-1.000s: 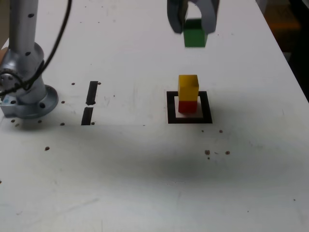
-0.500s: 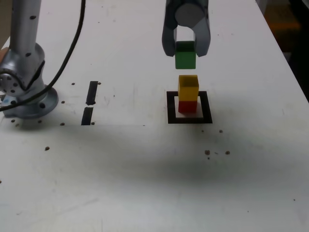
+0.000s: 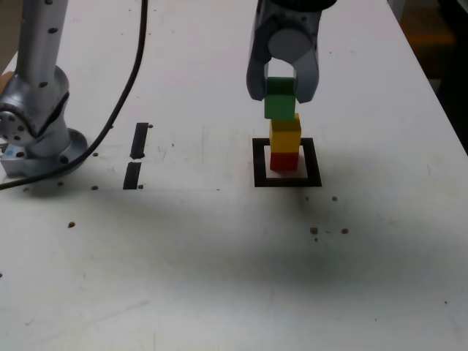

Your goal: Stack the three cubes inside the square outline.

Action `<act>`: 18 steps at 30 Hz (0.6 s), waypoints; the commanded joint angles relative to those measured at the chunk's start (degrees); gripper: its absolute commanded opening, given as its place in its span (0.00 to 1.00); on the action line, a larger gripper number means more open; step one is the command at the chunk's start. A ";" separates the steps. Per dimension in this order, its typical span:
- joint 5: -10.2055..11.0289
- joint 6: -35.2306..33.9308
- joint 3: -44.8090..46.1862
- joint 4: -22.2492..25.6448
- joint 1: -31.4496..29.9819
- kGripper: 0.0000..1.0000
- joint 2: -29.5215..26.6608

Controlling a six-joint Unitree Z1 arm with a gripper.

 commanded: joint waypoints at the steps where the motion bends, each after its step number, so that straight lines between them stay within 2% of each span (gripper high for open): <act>1: 0.19 -0.35 -0.46 0.64 -0.27 0.08 -0.11; 12: 0.60 -1.06 0.41 -1.25 -0.64 0.12 1.16; 18: 0.62 -1.52 1.39 -1.35 -0.64 0.32 1.17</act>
